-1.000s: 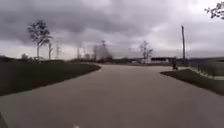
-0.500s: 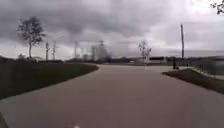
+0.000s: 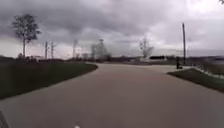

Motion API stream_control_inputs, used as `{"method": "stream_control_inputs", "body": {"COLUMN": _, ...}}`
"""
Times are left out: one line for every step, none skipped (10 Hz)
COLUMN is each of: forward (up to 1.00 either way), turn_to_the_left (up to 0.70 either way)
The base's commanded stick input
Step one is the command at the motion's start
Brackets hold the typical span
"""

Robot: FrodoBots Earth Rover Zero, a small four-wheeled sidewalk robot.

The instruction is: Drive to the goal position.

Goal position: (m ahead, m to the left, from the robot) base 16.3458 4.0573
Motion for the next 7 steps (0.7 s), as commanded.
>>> {"method": "stream_control_inputs", "body": {"forward": 1.00, "turn_to_the_left": -0.29}}
{"method": "stream_control_inputs", "body": {"forward": 1.00, "turn_to_the_left": -0.14}}
{"method": "stream_control_inputs", "body": {"forward": 1.00, "turn_to_the_left": -0.05}}
{"method": "stream_control_inputs", "body": {"forward": 1.00, "turn_to_the_left": -0.02}}
{"method": "stream_control_inputs", "body": {"forward": 1.00, "turn_to_the_left": 0.00}}
{"method": "stream_control_inputs", "body": {"forward": 1.00, "turn_to_the_left": 0.00}}
{"method": "stream_control_inputs", "body": {"forward": 1.00, "turn_to_the_left": 0.00}}
